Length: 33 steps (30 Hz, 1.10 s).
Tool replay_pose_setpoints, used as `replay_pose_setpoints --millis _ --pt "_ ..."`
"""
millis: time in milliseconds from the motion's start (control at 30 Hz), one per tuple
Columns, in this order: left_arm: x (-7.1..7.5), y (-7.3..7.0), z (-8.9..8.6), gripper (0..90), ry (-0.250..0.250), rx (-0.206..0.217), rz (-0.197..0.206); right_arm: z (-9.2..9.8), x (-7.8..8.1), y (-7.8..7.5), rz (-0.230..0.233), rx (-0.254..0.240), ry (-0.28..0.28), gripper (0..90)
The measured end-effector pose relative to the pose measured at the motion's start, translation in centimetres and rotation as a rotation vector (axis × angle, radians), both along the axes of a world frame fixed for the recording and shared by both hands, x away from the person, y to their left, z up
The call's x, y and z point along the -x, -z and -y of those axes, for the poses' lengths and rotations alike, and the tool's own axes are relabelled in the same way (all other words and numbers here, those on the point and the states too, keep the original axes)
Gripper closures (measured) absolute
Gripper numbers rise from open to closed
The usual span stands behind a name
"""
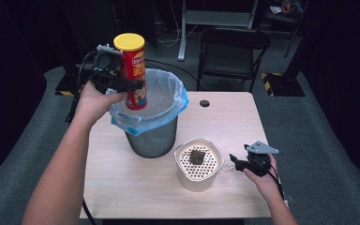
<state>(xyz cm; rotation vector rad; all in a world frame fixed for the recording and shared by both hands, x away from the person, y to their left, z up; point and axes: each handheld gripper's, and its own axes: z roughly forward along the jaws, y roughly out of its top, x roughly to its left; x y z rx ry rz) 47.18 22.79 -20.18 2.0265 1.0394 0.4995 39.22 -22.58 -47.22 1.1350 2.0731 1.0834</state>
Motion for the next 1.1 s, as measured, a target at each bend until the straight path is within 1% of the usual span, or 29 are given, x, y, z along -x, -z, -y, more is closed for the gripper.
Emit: replay_pose_setpoints --millis 33,67,133,233,267,300,333,367,400,433,467,533,567,600,633,700,733,767,833,867,900,933,1000,1033,1067,1100 --pt "-0.4 0.4 0.4 23.0 0.001 -0.013 -0.011 0.1 0.0 0.0 0.002 0.0 -0.001 25.9" --pt "-0.4 0.4 0.4 23.0 0.001 -0.013 -0.011 0.1 0.0 0.0 0.002 0.0 -0.001 25.9" --pt "-0.8 1.0 0.9 23.0 0.004 -0.029 -0.02 0.1 0.0 0.1 0.0 -0.002 0.001 25.9" --pt "-1.0 1.3 1.1 22.8 0.003 -0.032 -0.028 0.1 0.0 0.1 -0.001 -0.001 0.001 25.9" --pt "-1.1 1.4 1.2 22.8 0.001 -0.027 -0.033 0.1 0.0 0.1 -0.001 -0.001 0.001 25.9" --pt "-1.2 1.6 1.2 22.5 -0.003 -0.023 -0.051 0.2 0.0 0.1 -0.001 0.0 -0.001 25.9" --pt "-1.3 1.8 1.3 22.5 -0.01 -0.013 -0.057 0.2 0.0 0.1 -0.001 0.0 -0.001 25.9" --pt "-1.3 2.1 1.3 21.6 -0.029 -0.009 -0.047 0.2 0.0 0.1 0.0 0.001 -0.001 25.9" --pt "-1.3 2.1 1.2 16.4 -0.026 -0.013 -0.034 0.2 0.0 0.1 0.0 0.001 -0.001 26.0" --pt "-1.3 2.2 1.1 13.9 -0.031 0.005 -0.033 0.2 0.0 0.1 -0.001 0.003 -0.004 25.9" --pt "-1.3 2.3 0.8 14.0 -0.029 0.02 -0.039 0.2 0.0 0.1 -0.001 0.001 -0.003 25.9" --pt "-0.9 2.6 -0.1 13.2 -0.04 0.051 -0.026 0.3 0.0 0.0 0.001 0.0 -0.002 25.9" --pt "-0.7 2.6 -0.5 13.3 -0.037 0.06 -0.029 0.3 0.1 0.0 0.0 0.0 -0.001 25.9" --pt "-0.7 2.6 -0.5 13.7 -0.037 0.06 -0.029 0.3 0.1 0.0 0.0 -0.001 0.0 25.9" --pt "-0.3 2.8 -1.1 14.2 -0.033 0.068 -0.033 0.2 0.0 0.0 0.001 0.0 -0.002 25.9" --pt "0.2 2.9 -1.6 14.9 -0.021 0.064 -0.032 0.2 0.0 0.1 -0.001 0.002 -0.002 25.9" --pt "0.2 2.9 -1.6 15.2 -0.021 0.064 -0.032 0.2 0.0 0.1 -0.001 0.002 -0.002 25.9" --pt "0.7 3.0 -2.1 15.4 -0.021 0.058 -0.033 0.2 0.0 0.1 0.0 0.003 -0.001 25.9" --pt "1.0 3.1 -2.3 16.2 -0.015 0.054 -0.029 0.2 0.0 0.1 0.002 0.003 0.002 25.9" --pt "1.3 3.1 -2.5 16.2 -0.019 0.064 -0.026 0.2 0.0 0.1 0.002 0.003 0.002 25.9" --pt "1.9 3.2 -3.1 17.2 -0.023 0.085 -0.024 0.2 0.0 0.1 0.0 0.003 0.002 26.0" --pt "1.9 3.2 -3.1 18.0 -0.023 0.085 -0.024 0.2 0.0 0.1 0.0 0.003 0.002 26.0" --pt "2.5 3.3 -3.6 19.1 -0.021 0.101 -0.023 0.2 0.0 0.1 0.0 0.003 0.0 25.9" --pt "3.1 3.4 -4.0 20.6 -0.016 0.111 -0.034 0.1 0.0 0.1 -0.002 0.003 0.0 25.9" --pt "3.4 3.4 -4.2 21.5 -0.014 0.103 -0.034 0.2 0.0 0.1 -0.001 0.008 -0.004 25.9" --pt "3.7 3.4 -4.3 22.1 -0.023 0.098 -0.038 0.2 0.0 0.1 -0.002 0.009 -0.004 25.9"
